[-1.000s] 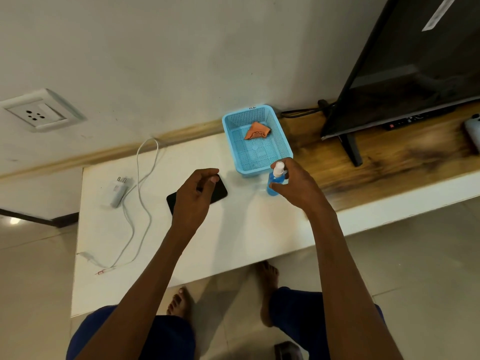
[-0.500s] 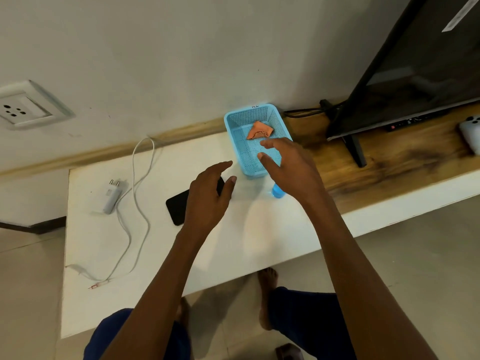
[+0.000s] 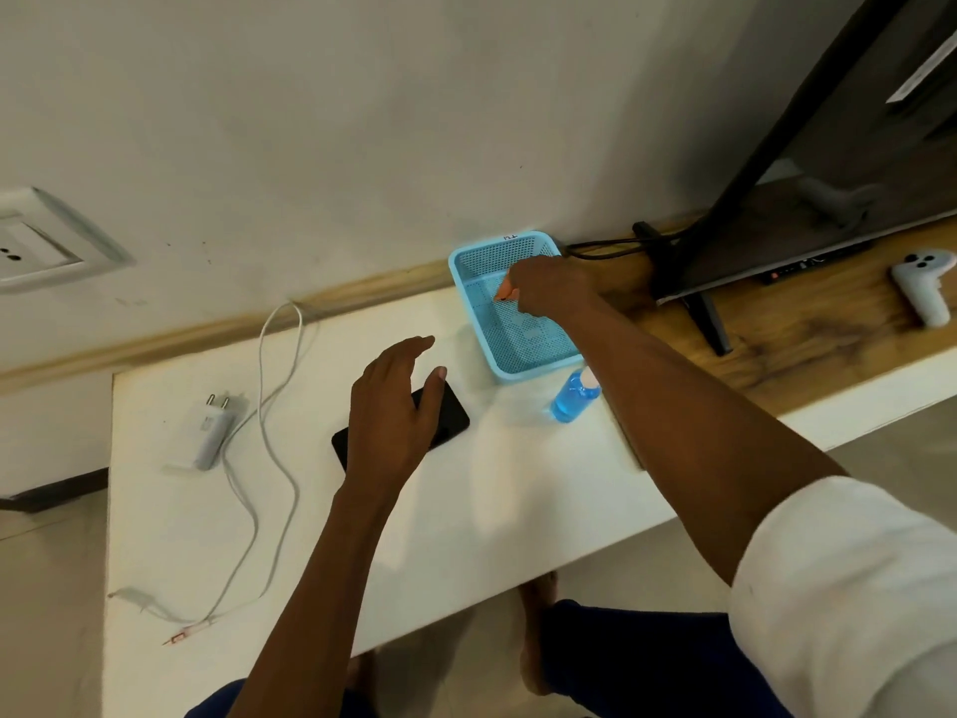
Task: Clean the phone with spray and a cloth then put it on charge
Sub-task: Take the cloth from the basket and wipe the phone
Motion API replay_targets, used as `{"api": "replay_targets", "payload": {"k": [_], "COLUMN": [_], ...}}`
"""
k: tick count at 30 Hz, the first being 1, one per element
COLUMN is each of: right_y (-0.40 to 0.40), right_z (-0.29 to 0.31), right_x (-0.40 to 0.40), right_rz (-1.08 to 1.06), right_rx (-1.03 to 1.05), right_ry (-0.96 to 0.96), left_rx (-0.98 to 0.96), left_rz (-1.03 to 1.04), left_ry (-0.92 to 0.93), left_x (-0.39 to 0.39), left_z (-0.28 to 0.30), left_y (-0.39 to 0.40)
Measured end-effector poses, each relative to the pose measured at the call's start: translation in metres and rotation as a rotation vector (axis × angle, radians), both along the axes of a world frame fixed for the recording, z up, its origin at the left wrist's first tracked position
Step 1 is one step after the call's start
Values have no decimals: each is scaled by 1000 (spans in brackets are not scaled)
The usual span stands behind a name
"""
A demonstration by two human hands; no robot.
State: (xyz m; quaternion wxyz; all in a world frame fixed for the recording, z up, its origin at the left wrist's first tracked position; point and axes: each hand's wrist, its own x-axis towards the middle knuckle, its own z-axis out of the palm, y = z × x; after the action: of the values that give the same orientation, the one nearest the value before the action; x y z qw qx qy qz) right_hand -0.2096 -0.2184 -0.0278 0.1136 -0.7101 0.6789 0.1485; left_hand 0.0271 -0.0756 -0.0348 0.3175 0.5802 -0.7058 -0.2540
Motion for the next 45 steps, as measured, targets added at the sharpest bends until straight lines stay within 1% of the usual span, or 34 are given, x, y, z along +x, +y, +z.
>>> {"api": "replay_targets", "payload": {"k": [3,5,7,9,11,13,17,19,21,22,24,25,26,27,29,32,34,36,38,41,43,45], "right_y": [-4,-6,-9,-12,-12,-4,41,71,102,117,146,157,164,169,171,165,159,152,149,147,147,147], "right_z": [-8,-6,3,20,41,64,90,97,92,86,67,56,45,34,16,-4,-12,-18,-23,-28,-27,-26], "right_x": [5,8,9,9,10,14,33,44,58,64,78,85,92,98,107,114,115,116,119,125,129,133], "right_rz": [49,49,48,-8,-126,-237,-443,-507,-557,-582,-642,-684,-730,-769,-813,-894,-915,-934,-936,-907,-856,-783], "right_rx": [-95,-127,-191,-217,-147,-89,-142,-175,-146,-114,-43,-8,23,49,75,64,40,19,28,39,38,29], "right_ry": [115,138,133,59,-135,-438,-1075,-1325,-1547,-1636,-1744,-1768,-1782,-1789,-1802,-1812,-1815,-1818,-1817,-1834,-1852,-1849], "left_rx": [-1,7,5,1,1,3,-14,-3,50,112,315,433,538,615,673,684,685,687,687,703,668,616], "left_rz": [22,29,32,45,65,80,89,81,57,37,-28,-56,-80,-105,-127,-127,-96,-33,37,189,272,339], "left_ry": [7,8,-1,-11,0,24,84,142,248,330,564,661,713,728,629,451,391,383,501,782,858,856], "left_x": [12,20,29,38,47,55,64,65,66,67,69,70,73,75,80,85,90,95,97,101,103,102], "left_z": [1,1,-1,-3,-4,-3,-1,2,7,9,13,14,14,13,8,-5,-11,-17,-20,-23,-25,-25], "left_y": [-1,-1,-1,-1,-1,-1,2,5,8,9,9,9,7,7,10,16,17,16,16,16,16,16]}}
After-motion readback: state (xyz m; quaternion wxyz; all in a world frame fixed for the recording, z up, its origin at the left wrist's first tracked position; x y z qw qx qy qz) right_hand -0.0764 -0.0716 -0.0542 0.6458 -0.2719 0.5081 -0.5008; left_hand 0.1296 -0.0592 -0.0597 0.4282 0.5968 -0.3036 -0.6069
